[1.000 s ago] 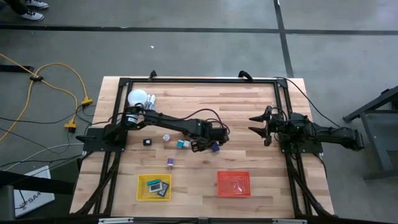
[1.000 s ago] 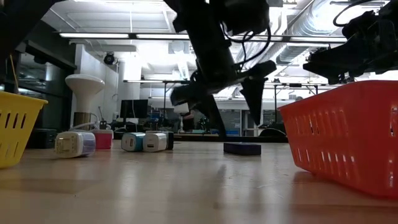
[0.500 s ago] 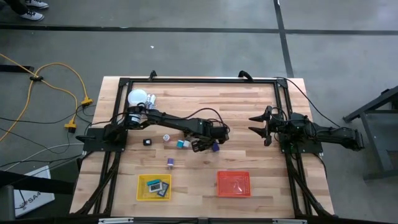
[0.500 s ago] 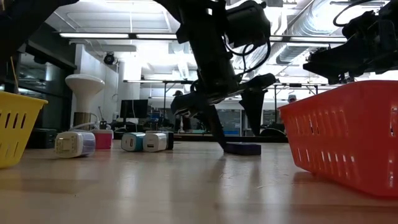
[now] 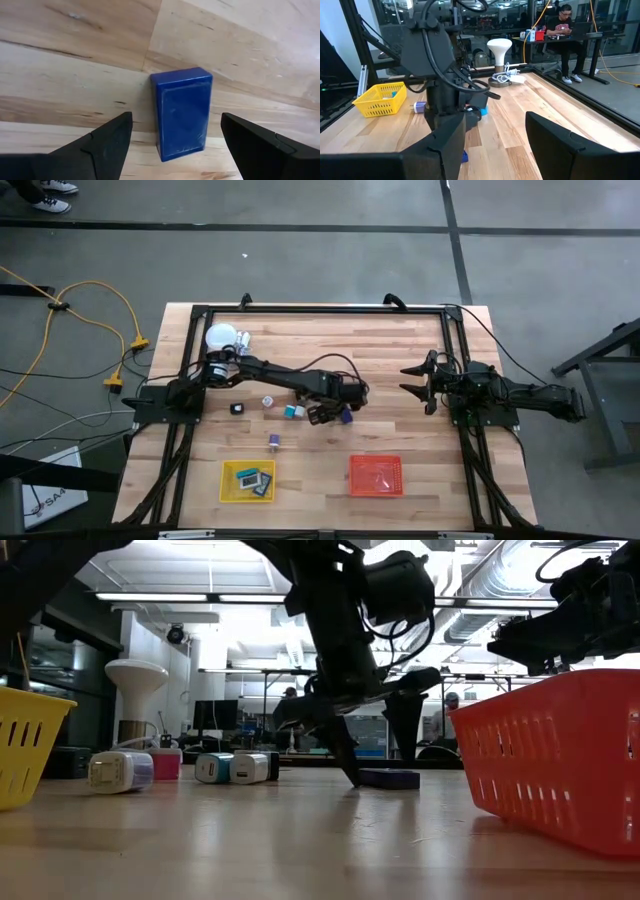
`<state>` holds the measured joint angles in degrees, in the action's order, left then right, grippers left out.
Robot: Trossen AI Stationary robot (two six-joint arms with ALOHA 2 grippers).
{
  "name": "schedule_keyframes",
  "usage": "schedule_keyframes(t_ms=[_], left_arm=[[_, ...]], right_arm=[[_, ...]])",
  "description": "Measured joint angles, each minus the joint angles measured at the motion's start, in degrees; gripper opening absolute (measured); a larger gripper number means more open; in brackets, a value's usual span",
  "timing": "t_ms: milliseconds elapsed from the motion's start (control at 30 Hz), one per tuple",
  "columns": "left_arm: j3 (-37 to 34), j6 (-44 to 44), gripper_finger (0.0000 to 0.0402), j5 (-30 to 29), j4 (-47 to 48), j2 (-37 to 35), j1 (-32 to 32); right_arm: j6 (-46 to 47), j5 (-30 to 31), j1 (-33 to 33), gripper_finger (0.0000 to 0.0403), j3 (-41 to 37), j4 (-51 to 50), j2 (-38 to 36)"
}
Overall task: Pick & Place Office items
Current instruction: Put the dark blue digital clock into the yellow bin
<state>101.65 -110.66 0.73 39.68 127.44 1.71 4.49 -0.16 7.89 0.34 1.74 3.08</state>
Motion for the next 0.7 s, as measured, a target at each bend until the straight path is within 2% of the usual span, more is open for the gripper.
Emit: schedule_keyframes(t_ms=[333, 700], left_arm=[[0.0, -1.5, 0.0298, 1.0, 1.9, 0.0, -0.1], [0.0, -2.1, 0.0298, 4.8, 2.8, 0.0, -0.9]], right_arm=[[0.0, 0.0, 0.0, 0.0195, 0.0, 0.0, 0.0], [0.0, 0.0, 0.0, 0.0195, 0.0, 0.0, 0.0]])
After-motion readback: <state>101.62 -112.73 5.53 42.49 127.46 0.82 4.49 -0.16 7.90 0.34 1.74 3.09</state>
